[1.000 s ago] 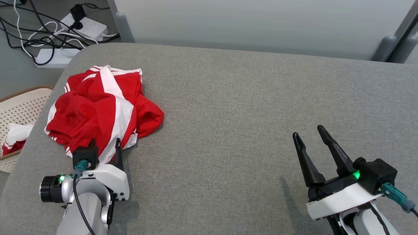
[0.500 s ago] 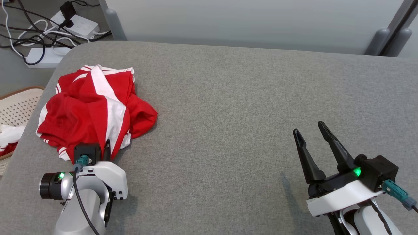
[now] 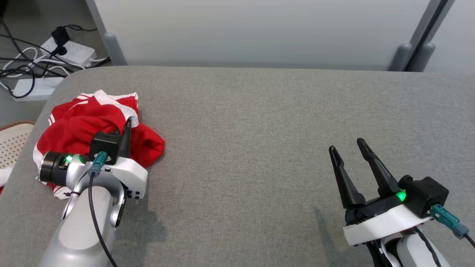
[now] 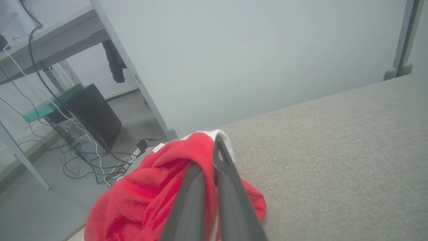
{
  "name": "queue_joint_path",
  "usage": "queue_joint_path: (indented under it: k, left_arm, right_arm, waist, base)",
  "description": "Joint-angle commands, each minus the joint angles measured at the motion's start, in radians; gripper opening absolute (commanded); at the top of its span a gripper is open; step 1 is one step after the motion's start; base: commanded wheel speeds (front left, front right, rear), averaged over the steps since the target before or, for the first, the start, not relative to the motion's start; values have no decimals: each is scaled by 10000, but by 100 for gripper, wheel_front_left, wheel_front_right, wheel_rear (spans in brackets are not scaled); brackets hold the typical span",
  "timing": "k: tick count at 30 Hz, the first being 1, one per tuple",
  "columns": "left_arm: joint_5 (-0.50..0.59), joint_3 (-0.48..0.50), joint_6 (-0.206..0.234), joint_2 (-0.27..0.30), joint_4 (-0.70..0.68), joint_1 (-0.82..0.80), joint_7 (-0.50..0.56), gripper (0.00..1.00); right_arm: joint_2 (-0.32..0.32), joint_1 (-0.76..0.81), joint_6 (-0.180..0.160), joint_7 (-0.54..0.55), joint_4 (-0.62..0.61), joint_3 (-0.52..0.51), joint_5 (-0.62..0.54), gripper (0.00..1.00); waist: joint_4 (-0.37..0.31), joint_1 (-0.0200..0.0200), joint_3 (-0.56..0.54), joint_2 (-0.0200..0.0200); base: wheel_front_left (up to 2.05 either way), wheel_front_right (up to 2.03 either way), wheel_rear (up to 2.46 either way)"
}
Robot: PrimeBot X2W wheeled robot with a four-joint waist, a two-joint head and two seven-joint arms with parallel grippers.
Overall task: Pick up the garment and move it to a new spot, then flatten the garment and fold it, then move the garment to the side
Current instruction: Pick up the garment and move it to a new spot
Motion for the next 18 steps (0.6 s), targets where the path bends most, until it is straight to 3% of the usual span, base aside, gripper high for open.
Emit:
queue_joint_path:
  k: [1,10,18]
  left_arm:
    - [122,199,-52,401,-420,-598,-117,0]
    - [384,-551,-569,238,-983,-1318,199,0]
    - [591,-1456,-1179,-428,-827,-2506,176,0]
  right_arm:
    - [39,-195,71,-134,-241,86,91,100]
    - [159,-94,71,-134,-187,38,84,100]
    - [125,-161,71,-134,-175,34,105,100]
  waist:
    - [-235,0,-111,0]
    - [-1170,0,-384,0]
    - [-2257,0,-525,0]
  base:
    - [0,0,0]
    - [0,0,0]
    - [0,0,0]
